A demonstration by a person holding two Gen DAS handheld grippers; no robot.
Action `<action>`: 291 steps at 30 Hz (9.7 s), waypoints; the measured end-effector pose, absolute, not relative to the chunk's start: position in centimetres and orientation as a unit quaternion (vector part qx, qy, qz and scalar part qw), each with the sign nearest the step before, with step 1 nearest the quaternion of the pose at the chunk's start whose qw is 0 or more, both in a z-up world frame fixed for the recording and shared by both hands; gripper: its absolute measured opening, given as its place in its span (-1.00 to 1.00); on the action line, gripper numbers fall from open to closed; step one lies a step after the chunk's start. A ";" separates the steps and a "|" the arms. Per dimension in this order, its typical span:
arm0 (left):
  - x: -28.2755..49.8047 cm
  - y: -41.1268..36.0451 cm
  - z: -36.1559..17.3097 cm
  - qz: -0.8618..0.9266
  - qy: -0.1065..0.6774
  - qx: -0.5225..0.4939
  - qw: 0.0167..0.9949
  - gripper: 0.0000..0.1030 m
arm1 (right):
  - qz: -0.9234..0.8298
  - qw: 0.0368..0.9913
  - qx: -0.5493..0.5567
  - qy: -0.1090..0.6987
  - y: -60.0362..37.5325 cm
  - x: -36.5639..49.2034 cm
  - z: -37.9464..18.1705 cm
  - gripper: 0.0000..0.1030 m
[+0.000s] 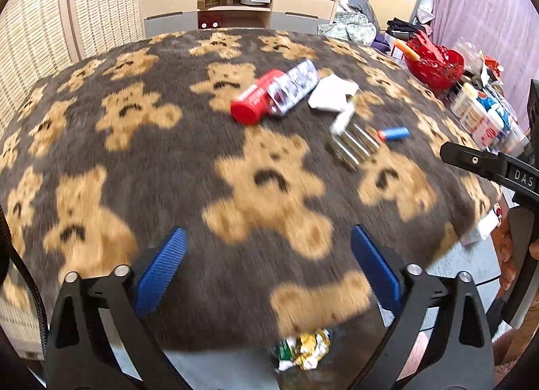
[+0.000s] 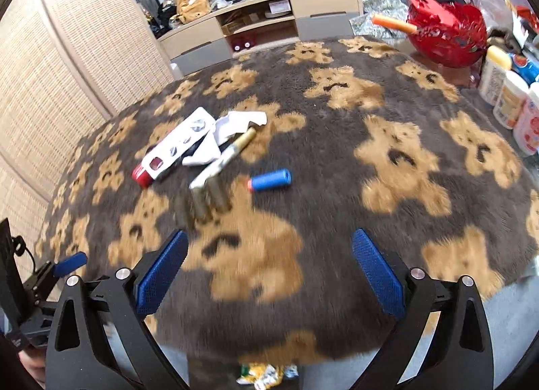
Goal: Collect trash
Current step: 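Grasp red spray can with left tool while right tool grasps blue cap, then lower red can and blue cap into the bin and open both tools, then grasp pill blister pack with left tool while right tool grasps white paper, then carry blister pack and white paper down into the bin and open both tools, then lift both tools back over the table toward the metal cylinders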
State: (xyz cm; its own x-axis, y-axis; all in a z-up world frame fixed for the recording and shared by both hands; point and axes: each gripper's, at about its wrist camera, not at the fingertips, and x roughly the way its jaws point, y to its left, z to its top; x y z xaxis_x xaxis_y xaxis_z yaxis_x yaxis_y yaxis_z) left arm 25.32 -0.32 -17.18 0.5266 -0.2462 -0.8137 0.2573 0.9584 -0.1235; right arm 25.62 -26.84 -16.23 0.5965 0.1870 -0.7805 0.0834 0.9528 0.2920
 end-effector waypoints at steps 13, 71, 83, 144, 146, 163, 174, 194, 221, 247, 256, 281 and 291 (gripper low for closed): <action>32.2 -0.7 -18.9 -0.150 0.476 0.010 0.867 0.45 | 0.037 0.846 0.197 0.494 -26.2 32.0 -19.4 -0.05; 11.6 -1.4 -20.5 -0.172 0.491 -0.001 0.854 -0.30 | 0.087 0.835 0.128 0.528 -22.3 13.5 -21.7 -0.74; 8.6 -2.3 -27.9 -0.172 0.562 -0.021 0.809 -0.39 | 0.090 0.811 0.119 0.566 -20.1 10.2 -26.7 -0.74; 32.0 -5.0 -16.8 -0.146 0.469 0.004 0.871 0.30 | 0.035 0.871 0.153 0.465 -27.0 33.8 -15.9 0.34; 33.4 -5.6 -16.8 -0.147 0.467 0.004 0.872 0.21 | 0.039 0.868 0.159 0.469 -26.8 35.7 -16.2 0.20; 39.0 -7.0 -20.1 -0.159 0.488 0.015 0.858 -0.39 | 0.056 0.850 0.153 0.501 -24.9 43.0 -20.3 -0.26; 38.0 -5.7 -19.5 -0.150 0.477 0.023 0.866 -0.44 | 0.048 0.863 0.137 0.483 -25.4 41.6 -18.8 -0.96; 25.7 -3.9 -12.2 -0.143 0.450 0.020 0.881 -0.44 | 0.061 0.892 0.099 0.436 -25.4 27.6 -9.4 -0.97; 7.3 -3.0 -20.2 -0.179 0.509 -0.022 0.842 -0.43 | 0.118 0.859 0.089 0.491 -21.2 8.6 -18.0 -0.97; 9.3 -3.5 -32.2 -0.173 0.607 -0.034 0.775 -0.36 | 0.099 0.814 0.120 0.560 -19.8 10.6 -29.4 -0.89; 9.4 -2.4 -31.0 -0.158 0.593 -0.028 0.789 0.23 | 0.072 0.820 0.117 0.556 -20.7 11.0 -29.1 0.30; 16.6 -2.0 -17.9 -0.153 0.488 -0.001 0.859 0.84 | 0.034 0.873 0.117 0.472 -26.8 18.0 -16.3 0.93; 23.7 -6.0 -16.7 -0.159 0.475 -0.011 0.866 0.69 | -0.024 0.881 0.124 0.456 -30.1 25.8 -15.4 0.93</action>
State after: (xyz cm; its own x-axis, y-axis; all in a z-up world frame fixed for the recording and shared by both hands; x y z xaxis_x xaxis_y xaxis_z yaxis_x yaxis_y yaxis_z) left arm 23.66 -6.00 -16.72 0.4985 -0.2845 -0.8189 0.2643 0.9495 -0.1690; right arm 25.77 -30.13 -15.36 0.5826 0.0708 -0.8097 0.1553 0.9682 0.1963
